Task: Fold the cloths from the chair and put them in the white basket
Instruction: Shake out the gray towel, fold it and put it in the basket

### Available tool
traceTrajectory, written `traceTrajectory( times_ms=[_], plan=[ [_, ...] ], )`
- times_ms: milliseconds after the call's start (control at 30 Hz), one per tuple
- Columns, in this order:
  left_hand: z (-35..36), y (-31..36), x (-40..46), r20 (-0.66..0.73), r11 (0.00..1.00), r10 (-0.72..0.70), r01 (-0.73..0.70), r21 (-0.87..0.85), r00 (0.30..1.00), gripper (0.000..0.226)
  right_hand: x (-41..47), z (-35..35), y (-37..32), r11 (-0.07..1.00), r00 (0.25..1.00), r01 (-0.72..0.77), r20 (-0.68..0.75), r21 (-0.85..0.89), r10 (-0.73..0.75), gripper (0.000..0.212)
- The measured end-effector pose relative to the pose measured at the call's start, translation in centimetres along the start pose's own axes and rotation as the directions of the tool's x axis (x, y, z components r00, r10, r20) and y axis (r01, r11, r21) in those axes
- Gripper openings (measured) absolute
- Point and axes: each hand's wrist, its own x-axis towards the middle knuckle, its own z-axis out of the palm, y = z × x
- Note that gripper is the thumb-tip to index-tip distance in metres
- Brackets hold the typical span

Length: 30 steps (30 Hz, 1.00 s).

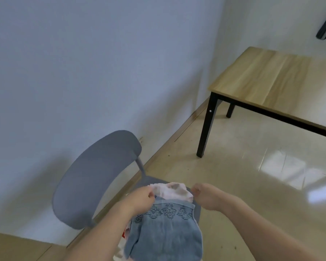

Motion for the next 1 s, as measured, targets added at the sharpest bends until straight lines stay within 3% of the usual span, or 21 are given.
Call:
traceTrajectory(
  times_ms=[200,300,433,467,567,733,867,1000],
  plan=[
    [7.3,-6.4,11.8,0.203,0.980,0.102,-0.133,0.150,0.974,0.027,13.3,10.1,4.5,0.997,0.999,0.023,0.026,-0.073,-0.021,0.048],
    [9.4,-8.2,14.6,0.146,0.906,0.151,-0.196,0.376,0.978,0.047,15.9,12.5,5.9,0.979,0.995,0.089,-0.025,-0.186,-0.095,0.035],
    [11.3,-8.5,16.2,0.059,0.821,0.215,-0.213,0.529,0.975,0.044,17.7,14.1,7.2,0.942,0.976,0.111,-0.144,-0.316,-0.163,0.024],
    [11.6,-8.4,16.3,0.053,0.816,0.223,-0.216,0.537,0.973,0.043,18.1,14.2,7.5,0.934,0.969,0.110,-0.174,-0.341,-0.178,0.016],
    [12.0,-8.5,16.4,0.013,0.804,0.255,-0.220,0.552,0.967,0.040,18.3,14.7,8.0,0.930,0.939,0.109,-0.272,-0.351,-0.213,0.024],
    [12.5,-9.4,14.4,-0.119,0.797,0.320,-0.199,0.570,0.940,0.043,15.2,16.1,8.0,0.945,0.897,0.065,-0.396,-0.319,-0.195,0.020],
    [10.1,-9.9,9.7,-0.190,0.865,0.373,-0.267,0.424,0.908,0.020,9.3,16.1,6.7,0.946,0.854,0.009,-0.490,-0.323,-0.175,0.012],
    [6.7,-9.8,1.7,-0.268,0.877,0.450,-0.365,0.312,0.852,0.034,1.1,15.1,4.8,0.958,0.744,0.017,-0.636,-0.285,-0.202,0.009]
  ],
)
